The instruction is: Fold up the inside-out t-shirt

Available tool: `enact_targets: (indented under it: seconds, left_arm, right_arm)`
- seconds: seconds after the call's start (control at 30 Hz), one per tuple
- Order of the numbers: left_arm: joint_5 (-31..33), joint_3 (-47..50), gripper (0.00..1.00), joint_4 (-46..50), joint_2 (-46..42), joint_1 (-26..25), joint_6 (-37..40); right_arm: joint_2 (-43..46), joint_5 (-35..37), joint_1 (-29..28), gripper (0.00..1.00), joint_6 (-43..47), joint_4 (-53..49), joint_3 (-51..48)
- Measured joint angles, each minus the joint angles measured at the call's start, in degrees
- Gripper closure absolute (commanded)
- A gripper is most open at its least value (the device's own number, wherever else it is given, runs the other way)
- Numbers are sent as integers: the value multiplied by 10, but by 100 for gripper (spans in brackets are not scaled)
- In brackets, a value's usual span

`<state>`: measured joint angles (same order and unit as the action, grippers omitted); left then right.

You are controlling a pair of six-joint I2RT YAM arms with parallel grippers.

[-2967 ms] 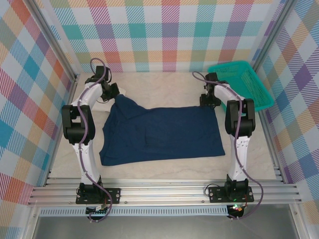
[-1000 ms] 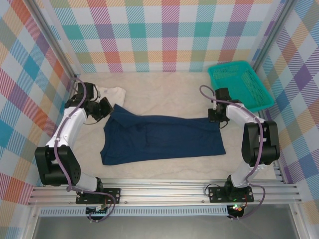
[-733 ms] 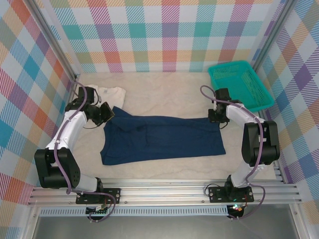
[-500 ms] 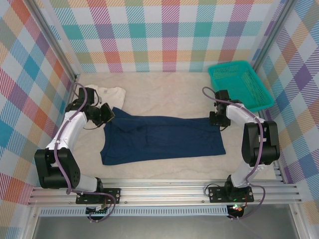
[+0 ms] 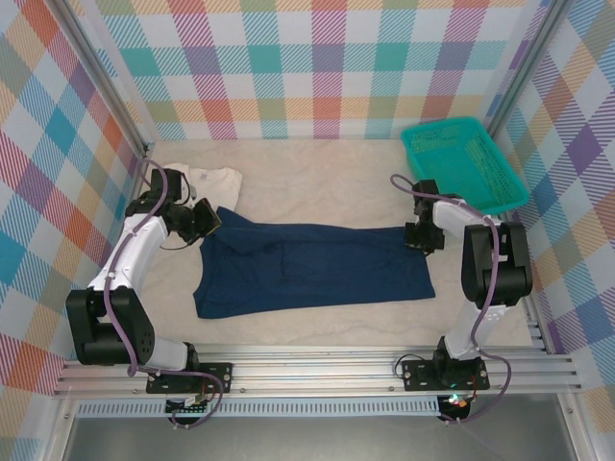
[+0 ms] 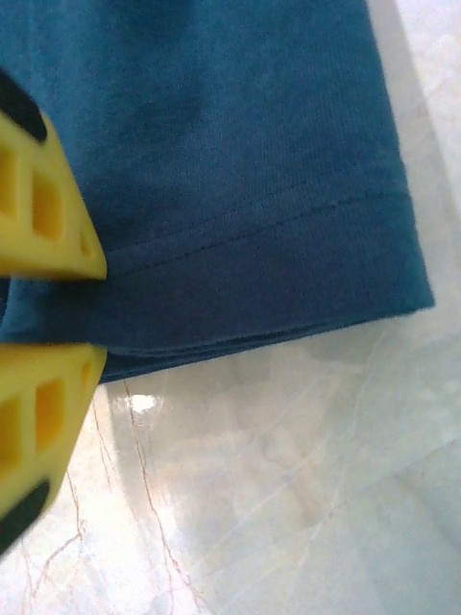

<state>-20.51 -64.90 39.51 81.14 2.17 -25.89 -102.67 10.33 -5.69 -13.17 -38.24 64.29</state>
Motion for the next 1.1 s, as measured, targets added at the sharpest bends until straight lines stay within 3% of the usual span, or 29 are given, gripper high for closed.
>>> enact_targets:
  seconds: [0.3, 1.1]
  left_arm:
    - [1, -2, 100, 24, -18, 0, 12]
    - [0, -18, 100, 103, -41, 6, 52]
  right_arm:
    - [0, 1, 0, 94, 6, -3, 19]
    - [6, 16, 2, 95, 38, -65, 67]
